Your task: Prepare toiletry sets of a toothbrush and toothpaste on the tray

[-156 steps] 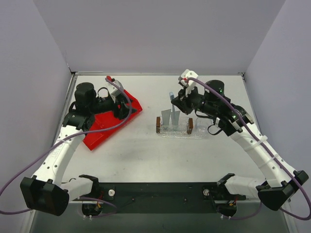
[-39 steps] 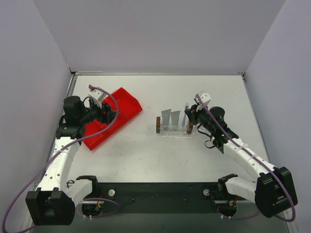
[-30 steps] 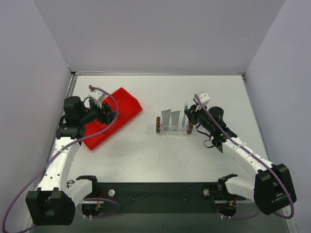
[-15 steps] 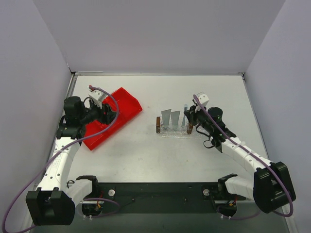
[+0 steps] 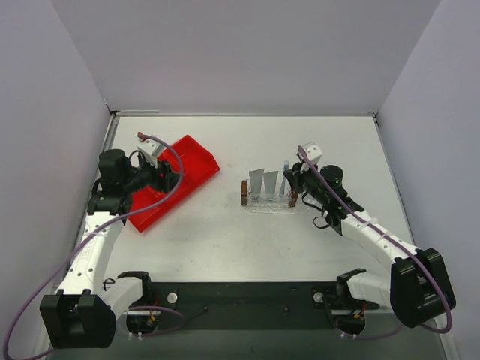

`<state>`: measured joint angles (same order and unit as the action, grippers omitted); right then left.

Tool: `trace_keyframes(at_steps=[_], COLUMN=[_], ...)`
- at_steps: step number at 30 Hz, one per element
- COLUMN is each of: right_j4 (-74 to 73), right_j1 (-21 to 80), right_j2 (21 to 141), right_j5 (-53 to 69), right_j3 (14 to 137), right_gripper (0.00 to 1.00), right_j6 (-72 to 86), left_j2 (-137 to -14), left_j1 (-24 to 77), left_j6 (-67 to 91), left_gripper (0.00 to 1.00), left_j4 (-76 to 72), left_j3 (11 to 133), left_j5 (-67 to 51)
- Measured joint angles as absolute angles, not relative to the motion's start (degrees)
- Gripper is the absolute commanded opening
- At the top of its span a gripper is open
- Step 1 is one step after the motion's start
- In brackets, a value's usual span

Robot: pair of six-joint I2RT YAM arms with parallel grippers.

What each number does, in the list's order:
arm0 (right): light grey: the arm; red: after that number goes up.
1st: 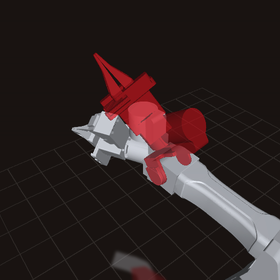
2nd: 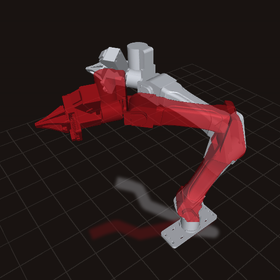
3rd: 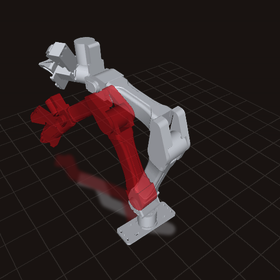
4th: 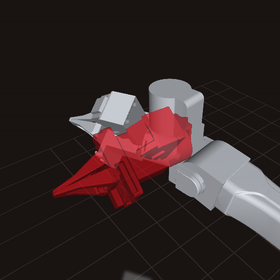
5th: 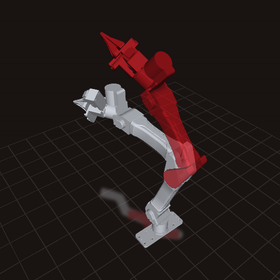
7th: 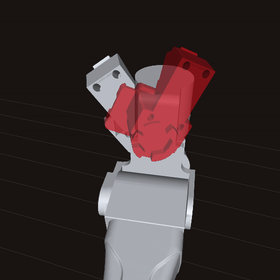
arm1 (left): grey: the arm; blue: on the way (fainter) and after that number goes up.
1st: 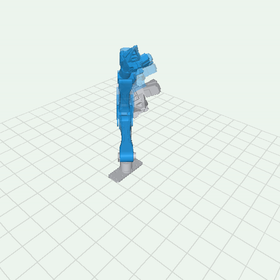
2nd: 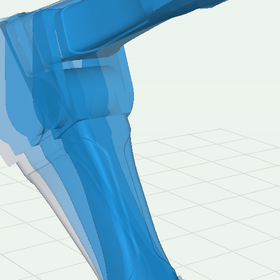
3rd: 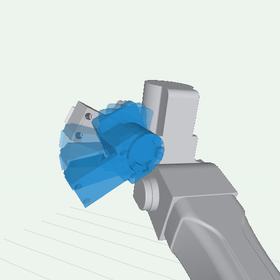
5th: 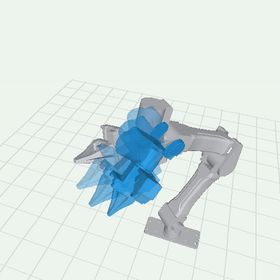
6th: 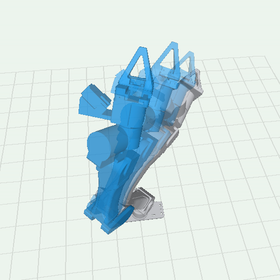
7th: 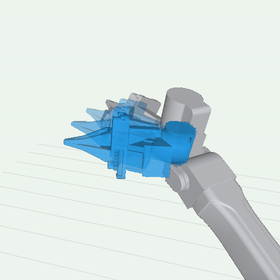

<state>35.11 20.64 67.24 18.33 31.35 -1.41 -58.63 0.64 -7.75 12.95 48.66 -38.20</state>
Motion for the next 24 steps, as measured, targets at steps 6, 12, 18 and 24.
trace_keyframes(at_steps=[6, 12, 18, 24], right_j4=[35.9, 36.2, 36.3, 36.5], right_j1=[20.6, 20.6, 20.6, 20.6], right_j2=[67.2, 67.3, 67.4, 67.7], right_j5=[18.3, 18.3, 18.3, 18.4], right_j3=[31.3, 30.9, 30.7, 30.7], right_gripper=[0.00, 0.00, 0.00, 0.00], right_j6=[-1.3, -1.3, -1.3, -1.2], left_j2=[-58.6, -58.6, -58.6, -58.6], left_j1=[0.6, 0.6, 0.6, 0.6], left_j6=[-7.7, -7.7, -7.7, -7.7], left_gripper=[0.63, 0.63, 0.63, 0.63], left_j4=[13.0, 13.0, 13.0, 13.0], left_j3=[48.6, 48.6, 48.6, 48.6], left_j5=[-38.2, -38.2, -38.2, -38.2])
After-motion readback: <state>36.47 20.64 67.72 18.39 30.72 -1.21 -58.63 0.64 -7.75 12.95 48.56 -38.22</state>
